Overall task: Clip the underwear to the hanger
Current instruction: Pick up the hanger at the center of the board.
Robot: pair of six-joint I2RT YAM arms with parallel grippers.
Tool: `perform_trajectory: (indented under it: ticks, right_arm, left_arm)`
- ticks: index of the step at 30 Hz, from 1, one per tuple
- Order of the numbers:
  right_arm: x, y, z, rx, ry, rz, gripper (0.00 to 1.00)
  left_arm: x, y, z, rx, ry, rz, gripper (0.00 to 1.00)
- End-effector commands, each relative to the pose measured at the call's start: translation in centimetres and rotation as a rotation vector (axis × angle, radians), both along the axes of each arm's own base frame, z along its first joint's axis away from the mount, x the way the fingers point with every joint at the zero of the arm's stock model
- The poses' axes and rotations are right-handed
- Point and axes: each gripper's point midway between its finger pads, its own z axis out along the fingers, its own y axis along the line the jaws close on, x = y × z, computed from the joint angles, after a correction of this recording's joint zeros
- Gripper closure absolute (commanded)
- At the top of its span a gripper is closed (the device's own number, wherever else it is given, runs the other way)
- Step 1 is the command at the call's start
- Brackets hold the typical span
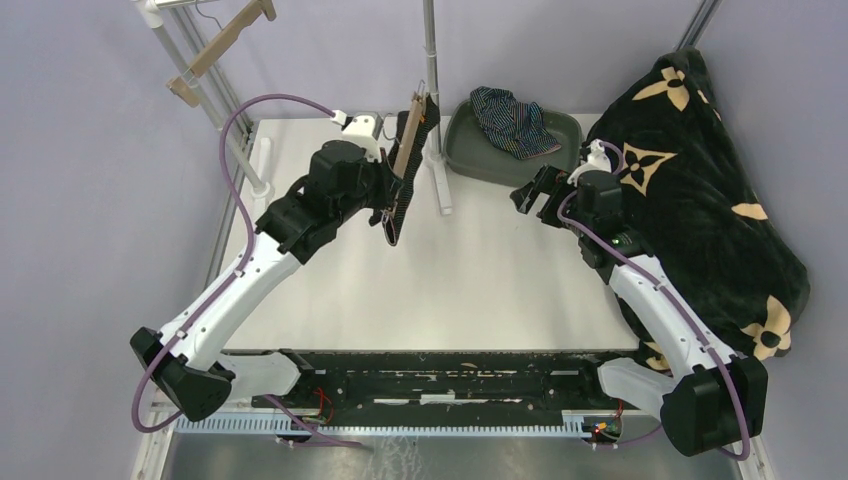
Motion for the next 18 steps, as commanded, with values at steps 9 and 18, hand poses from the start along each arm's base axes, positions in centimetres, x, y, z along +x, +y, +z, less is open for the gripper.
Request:
perform_trajectory:
  ticks: [9, 18]
  right_arm:
    - [1.3, 3.6, 0.9, 0.104, -0.096, 0.174, 0.00]
    - [2.9, 6.9, 0.0, 0.314, -0.123, 0.265, 0.03]
  left_arm:
    - [0.1, -2.9, 2.2, -0.165, -0.080, -0.161, 0.97]
    - [0.0, -4.3, 3.4, -0.373, -0.043, -0.334, 0.97]
